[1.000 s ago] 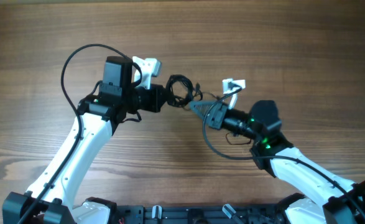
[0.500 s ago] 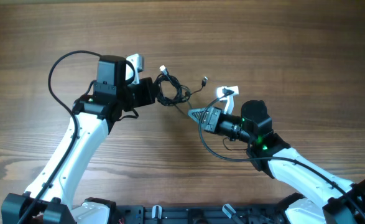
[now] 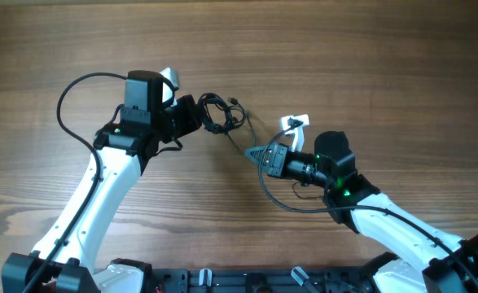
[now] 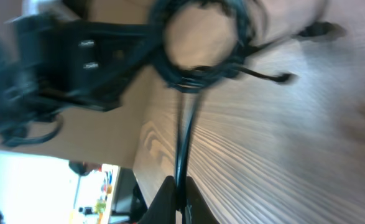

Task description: Untangle cables

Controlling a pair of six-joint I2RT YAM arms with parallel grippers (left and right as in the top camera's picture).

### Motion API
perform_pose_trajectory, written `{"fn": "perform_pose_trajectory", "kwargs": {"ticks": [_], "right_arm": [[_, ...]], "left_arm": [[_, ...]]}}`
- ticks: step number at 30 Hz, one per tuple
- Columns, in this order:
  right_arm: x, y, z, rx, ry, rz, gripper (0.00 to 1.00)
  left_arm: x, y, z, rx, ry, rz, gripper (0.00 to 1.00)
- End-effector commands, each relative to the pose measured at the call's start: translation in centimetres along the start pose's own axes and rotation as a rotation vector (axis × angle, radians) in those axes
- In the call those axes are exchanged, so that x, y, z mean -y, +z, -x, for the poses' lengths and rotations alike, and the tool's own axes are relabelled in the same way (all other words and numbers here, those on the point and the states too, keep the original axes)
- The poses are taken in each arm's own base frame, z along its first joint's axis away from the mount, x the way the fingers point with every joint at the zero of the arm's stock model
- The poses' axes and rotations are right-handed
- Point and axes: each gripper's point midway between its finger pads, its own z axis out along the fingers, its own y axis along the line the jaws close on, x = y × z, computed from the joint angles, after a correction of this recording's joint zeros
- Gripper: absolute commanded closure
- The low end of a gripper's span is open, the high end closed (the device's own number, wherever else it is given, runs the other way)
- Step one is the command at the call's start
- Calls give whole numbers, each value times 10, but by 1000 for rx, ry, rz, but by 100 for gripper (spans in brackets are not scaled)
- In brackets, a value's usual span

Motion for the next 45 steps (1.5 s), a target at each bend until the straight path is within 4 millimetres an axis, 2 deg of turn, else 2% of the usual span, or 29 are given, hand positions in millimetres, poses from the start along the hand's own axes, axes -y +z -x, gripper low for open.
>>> {"fn": "perform_pose_trajectory", "kwargs": {"ticks": [1, 2, 6, 10, 13, 17, 22, 26, 28, 37, 40, 42, 45], "right_arm": [[-19, 1, 3, 6, -156, 77, 96], [-19, -1, 20, 87, -173, 61, 95], [-18, -11, 50, 214, -198, 43, 95], [-32, -21, 63, 248, -241, 108, 95], [-50, -24, 58, 211, -216, 194, 95], [-58, -23, 38, 95, -189, 256, 95], [-61, -23, 31, 73, -303, 271, 95], [-80, -29, 29, 79, -393, 350, 95], [-84, -31, 30, 90, -419, 361, 95], [-80, -28, 32, 104, -444, 341, 95], [-79, -21, 16, 42, -401, 342, 95], [-69, -12, 5, -1, -350, 303, 95], [-55, -6, 1, -23, -322, 256, 95]], "left_arm": [[-1, 0, 5, 15, 138, 2, 96], [3, 1, -5, -24, 222, -17, 96], [-2, 1, -31, -125, 377, -9, 96], [-10, -1, -40, -169, 413, 14, 96], [-9, 0, -39, -162, 412, 12, 96], [-7, 1, -35, -147, 419, 5, 96], [-9, 4, -37, -158, 414, 9, 96], [-11, 11, -43, -188, 412, 11, 96], [-9, 15, -48, -205, 420, 5, 96], [18, 22, -58, -198, 495, -59, 96], [27, 24, -54, -168, 477, -78, 96], [31, 25, -49, -145, 442, -88, 96], [33, 25, -48, -141, 442, -94, 96]]}}
